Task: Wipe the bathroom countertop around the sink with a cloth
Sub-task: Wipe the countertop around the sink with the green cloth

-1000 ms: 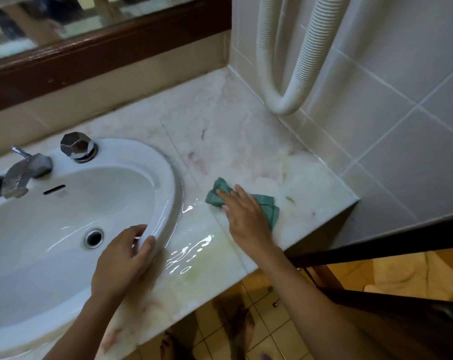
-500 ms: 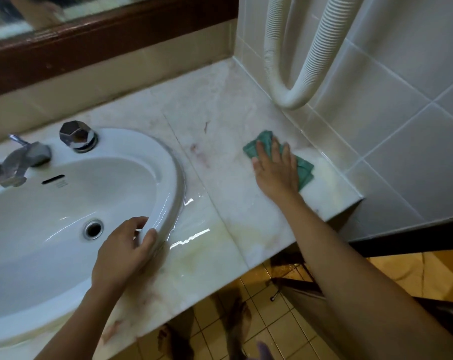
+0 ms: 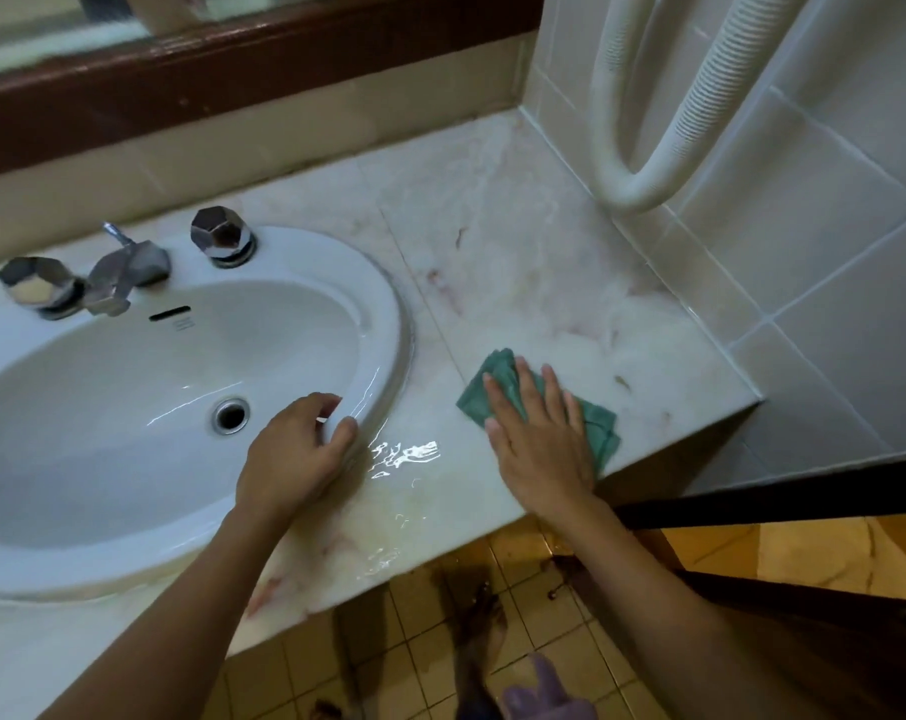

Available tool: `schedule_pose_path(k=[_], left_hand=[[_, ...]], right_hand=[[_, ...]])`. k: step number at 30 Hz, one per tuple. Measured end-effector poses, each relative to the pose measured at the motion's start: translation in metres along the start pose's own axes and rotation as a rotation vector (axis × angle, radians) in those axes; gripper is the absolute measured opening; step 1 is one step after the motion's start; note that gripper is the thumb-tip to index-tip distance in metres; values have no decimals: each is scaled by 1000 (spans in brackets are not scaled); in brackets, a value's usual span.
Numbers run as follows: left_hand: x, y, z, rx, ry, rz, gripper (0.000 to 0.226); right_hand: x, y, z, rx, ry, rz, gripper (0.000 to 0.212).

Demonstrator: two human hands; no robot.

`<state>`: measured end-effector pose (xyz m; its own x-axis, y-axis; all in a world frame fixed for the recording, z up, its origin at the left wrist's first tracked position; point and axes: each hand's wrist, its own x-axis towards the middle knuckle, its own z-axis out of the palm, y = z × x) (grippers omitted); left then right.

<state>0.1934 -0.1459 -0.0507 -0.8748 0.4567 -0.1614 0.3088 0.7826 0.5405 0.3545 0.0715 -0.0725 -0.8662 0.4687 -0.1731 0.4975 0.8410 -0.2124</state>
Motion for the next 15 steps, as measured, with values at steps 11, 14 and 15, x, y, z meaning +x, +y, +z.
schedule_pose_path(k=[11, 14, 15], left_hand=[[-50, -16, -12, -304, 261, 92, 23], [-108, -47, -19, -241, 408, 131, 21], [-127, -64, -23, -231, 438, 120, 23]], right_hand=[[-27, -103, 22, -10, -8, -72, 56], [-70, -129, 34, -25, -32, -202, 57], [-82, -133, 38, -39, -38, -250, 57]])
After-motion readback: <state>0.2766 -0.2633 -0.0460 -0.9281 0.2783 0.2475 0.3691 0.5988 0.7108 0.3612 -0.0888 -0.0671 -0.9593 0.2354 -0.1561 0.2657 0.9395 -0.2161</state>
